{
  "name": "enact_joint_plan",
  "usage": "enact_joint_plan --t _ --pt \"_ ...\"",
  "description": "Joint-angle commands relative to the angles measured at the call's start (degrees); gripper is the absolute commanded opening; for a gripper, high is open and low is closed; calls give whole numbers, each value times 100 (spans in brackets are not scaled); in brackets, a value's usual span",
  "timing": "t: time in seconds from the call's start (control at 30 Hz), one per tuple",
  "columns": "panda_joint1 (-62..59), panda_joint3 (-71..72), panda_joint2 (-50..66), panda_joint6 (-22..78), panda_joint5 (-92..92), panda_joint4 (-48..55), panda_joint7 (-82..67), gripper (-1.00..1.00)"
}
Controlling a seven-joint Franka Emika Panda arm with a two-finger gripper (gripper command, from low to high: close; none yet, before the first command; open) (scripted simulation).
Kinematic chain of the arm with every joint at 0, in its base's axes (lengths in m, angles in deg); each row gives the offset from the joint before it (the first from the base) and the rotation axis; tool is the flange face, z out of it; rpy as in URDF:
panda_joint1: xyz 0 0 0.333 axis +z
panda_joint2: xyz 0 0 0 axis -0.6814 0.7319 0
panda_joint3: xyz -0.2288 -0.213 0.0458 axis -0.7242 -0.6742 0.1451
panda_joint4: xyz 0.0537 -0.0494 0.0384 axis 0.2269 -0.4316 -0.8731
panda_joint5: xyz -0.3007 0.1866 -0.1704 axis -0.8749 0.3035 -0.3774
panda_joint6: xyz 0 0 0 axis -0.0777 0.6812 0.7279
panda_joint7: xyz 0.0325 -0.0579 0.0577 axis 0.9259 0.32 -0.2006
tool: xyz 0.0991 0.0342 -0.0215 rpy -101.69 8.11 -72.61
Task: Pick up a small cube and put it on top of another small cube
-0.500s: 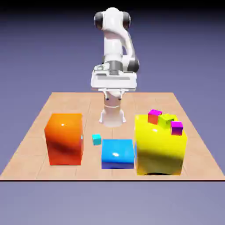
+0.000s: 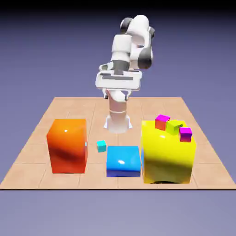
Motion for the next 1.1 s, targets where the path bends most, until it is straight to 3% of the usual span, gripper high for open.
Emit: enact_joint_plan --t 0.0,0.97,1.07 --pt "-194 208 -145 219 211 -16 -4 0" --pt "-5809 6230 -4356 6562 6317 -471 -106 0" --pt "-5918 6609 -4474 6695 6702 -469 -55 0"
